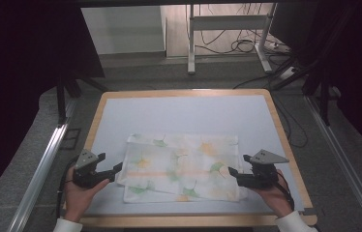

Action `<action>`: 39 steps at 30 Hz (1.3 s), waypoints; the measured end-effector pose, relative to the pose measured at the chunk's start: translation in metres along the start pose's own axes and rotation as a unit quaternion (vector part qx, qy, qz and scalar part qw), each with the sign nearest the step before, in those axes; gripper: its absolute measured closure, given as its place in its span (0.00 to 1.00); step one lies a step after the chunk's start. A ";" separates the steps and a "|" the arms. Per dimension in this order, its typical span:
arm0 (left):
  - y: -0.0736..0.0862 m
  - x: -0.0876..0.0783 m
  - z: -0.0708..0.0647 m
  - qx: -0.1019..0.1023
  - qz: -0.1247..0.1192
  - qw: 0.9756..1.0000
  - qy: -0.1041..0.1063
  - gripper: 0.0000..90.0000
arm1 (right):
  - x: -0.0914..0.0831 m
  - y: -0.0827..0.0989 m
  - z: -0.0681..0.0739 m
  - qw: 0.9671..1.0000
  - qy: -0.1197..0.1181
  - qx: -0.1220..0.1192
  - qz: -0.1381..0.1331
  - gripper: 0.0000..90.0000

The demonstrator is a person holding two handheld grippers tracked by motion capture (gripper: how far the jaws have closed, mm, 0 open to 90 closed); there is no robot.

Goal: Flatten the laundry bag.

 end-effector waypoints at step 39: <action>0.026 -0.004 -0.016 0.050 0.044 0.998 0.011 0.27 | 0.028 -0.003 0.041 0.995 -0.067 -0.059 0.053 0.32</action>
Point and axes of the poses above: each handheld gripper's, and its own axes: x roughly forward along the jaws, y roughly out of its underside, z roughly to its left, the point moved 3 cm from there along x, roughly forward along the jaws, and after that the axes turned 6 degrees about -z, right-handed, at the moved point
